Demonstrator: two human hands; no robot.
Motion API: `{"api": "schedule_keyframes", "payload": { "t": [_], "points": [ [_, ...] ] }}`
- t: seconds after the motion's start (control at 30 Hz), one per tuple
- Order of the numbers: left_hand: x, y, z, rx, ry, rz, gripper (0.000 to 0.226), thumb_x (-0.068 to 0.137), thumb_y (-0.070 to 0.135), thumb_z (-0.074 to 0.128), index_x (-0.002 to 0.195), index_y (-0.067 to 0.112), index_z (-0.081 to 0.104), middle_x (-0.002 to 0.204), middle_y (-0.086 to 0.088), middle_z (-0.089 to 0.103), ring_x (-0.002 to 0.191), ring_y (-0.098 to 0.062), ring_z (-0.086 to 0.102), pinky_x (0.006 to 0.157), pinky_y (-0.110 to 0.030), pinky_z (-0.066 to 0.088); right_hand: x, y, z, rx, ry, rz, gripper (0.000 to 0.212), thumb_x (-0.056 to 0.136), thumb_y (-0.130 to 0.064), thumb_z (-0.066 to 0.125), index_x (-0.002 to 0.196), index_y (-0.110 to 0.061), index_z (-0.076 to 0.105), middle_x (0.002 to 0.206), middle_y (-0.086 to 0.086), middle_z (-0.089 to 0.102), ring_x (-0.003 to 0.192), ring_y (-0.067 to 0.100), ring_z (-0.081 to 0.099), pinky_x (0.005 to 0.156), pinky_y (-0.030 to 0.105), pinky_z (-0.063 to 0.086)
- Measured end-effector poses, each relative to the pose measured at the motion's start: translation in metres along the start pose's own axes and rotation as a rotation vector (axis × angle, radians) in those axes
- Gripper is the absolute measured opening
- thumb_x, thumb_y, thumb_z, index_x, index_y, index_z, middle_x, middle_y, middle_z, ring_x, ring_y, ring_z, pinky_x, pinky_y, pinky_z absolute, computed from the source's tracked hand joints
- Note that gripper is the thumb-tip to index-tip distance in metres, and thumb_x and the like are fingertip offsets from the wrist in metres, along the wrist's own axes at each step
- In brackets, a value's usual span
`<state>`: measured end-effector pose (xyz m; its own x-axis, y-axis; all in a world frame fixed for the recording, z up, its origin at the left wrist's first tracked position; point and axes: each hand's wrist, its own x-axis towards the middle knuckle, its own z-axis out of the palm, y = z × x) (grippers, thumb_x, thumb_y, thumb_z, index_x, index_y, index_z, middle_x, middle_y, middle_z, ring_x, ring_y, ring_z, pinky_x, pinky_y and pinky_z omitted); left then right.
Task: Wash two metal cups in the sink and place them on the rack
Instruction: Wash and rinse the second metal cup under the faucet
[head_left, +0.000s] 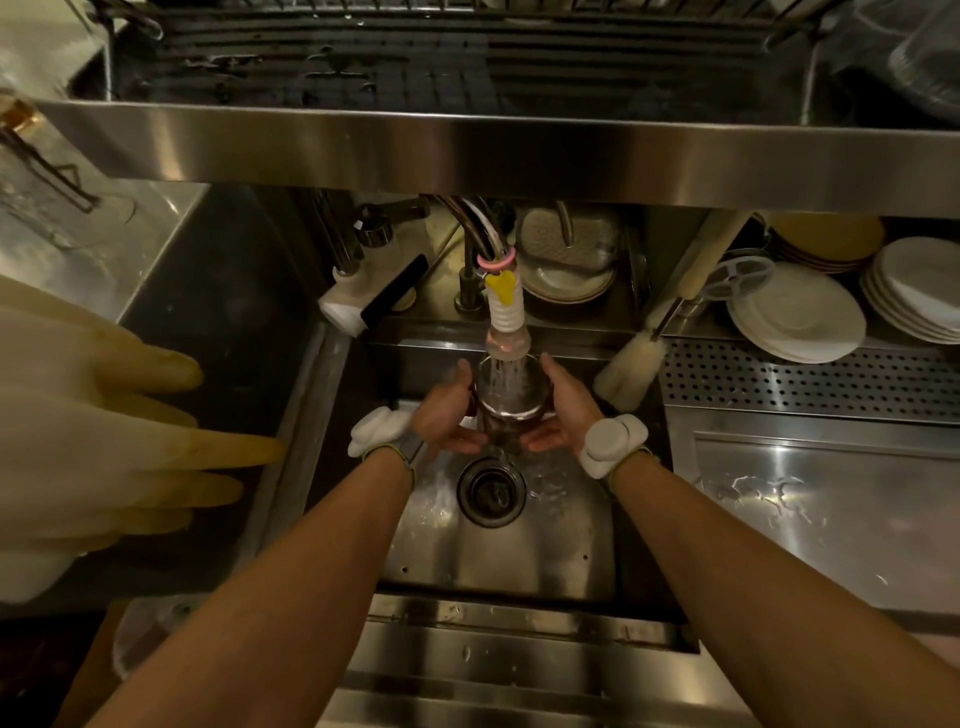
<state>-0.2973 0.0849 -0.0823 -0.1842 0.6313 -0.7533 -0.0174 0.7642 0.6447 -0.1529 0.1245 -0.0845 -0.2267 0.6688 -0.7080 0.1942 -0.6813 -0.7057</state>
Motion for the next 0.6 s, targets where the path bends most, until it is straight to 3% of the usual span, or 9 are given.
{"api": "schedule_keyframes", "payload": {
  "t": [0.13, 0.27, 0.4, 0.47, 0.6],
  "points": [
    [0.0, 0.003, 0.008, 0.015, -0.01, 0.006, 0.072, 0.095, 0.062, 0.017, 0.133, 0.009, 0.049, 0.129, -0.015, 0.058, 0.079, -0.025, 0.065, 0.067, -0.037, 0.056, -0.001, -0.001, -0.007, -0.032, 0.054, 0.007, 0.059, 0.096, -0.058, 0.028, 0.136, -0.019, 0.045, 0.106, 0.015, 0.065, 0.057, 0.027, 0.06, 0.04, 0.024, 0.051],
    [-0.004, 0.005, 0.007, 0.113, 0.011, -0.04, 0.071, 0.096, 0.06, 0.019, 0.128, 0.006, 0.053, 0.126, -0.014, 0.061, 0.096, -0.026, 0.062, 0.066, -0.033, 0.05, -0.001, -0.001, -0.006, -0.049, 0.089, 0.008, 0.054, 0.096, -0.058, 0.027, 0.116, -0.017, 0.057, 0.077, 0.01, 0.063, 0.053, 0.024, 0.054, 0.047, 0.023, 0.043],
    [-0.004, 0.002, -0.003, 0.109, 0.047, -0.005, 0.068, 0.098, 0.056, 0.018, 0.127, 0.006, 0.054, 0.116, -0.011, 0.06, 0.082, -0.018, 0.058, 0.07, -0.034, 0.047, 0.002, 0.0, 0.006, -0.07, 0.071, 0.014, 0.063, 0.095, -0.06, 0.027, 0.123, -0.012, 0.056, 0.075, 0.011, 0.06, 0.051, 0.023, 0.053, 0.046, 0.022, 0.041],
    [-0.003, 0.001, -0.009, 0.086, 0.088, 0.003, 0.067, 0.098, 0.055, 0.018, 0.124, 0.006, 0.055, 0.11, -0.009, 0.058, 0.084, -0.019, 0.057, 0.074, -0.036, 0.046, 0.003, -0.001, 0.013, -0.061, 0.048, 0.008, 0.065, 0.094, -0.062, 0.026, 0.126, -0.013, 0.055, 0.077, 0.013, 0.061, 0.052, 0.023, 0.053, 0.048, 0.023, 0.042],
    [0.0, 0.001, -0.012, 0.038, 0.128, 0.021, 0.066, 0.098, 0.055, 0.02, 0.123, 0.007, 0.058, 0.111, -0.008, 0.063, 0.088, -0.02, 0.06, 0.06, -0.031, 0.046, 0.004, -0.003, 0.015, -0.051, 0.016, -0.01, 0.071, 0.092, -0.065, 0.024, 0.122, -0.01, 0.058, 0.08, 0.017, 0.062, 0.052, 0.023, 0.054, 0.051, 0.025, 0.044]
  ]
}}
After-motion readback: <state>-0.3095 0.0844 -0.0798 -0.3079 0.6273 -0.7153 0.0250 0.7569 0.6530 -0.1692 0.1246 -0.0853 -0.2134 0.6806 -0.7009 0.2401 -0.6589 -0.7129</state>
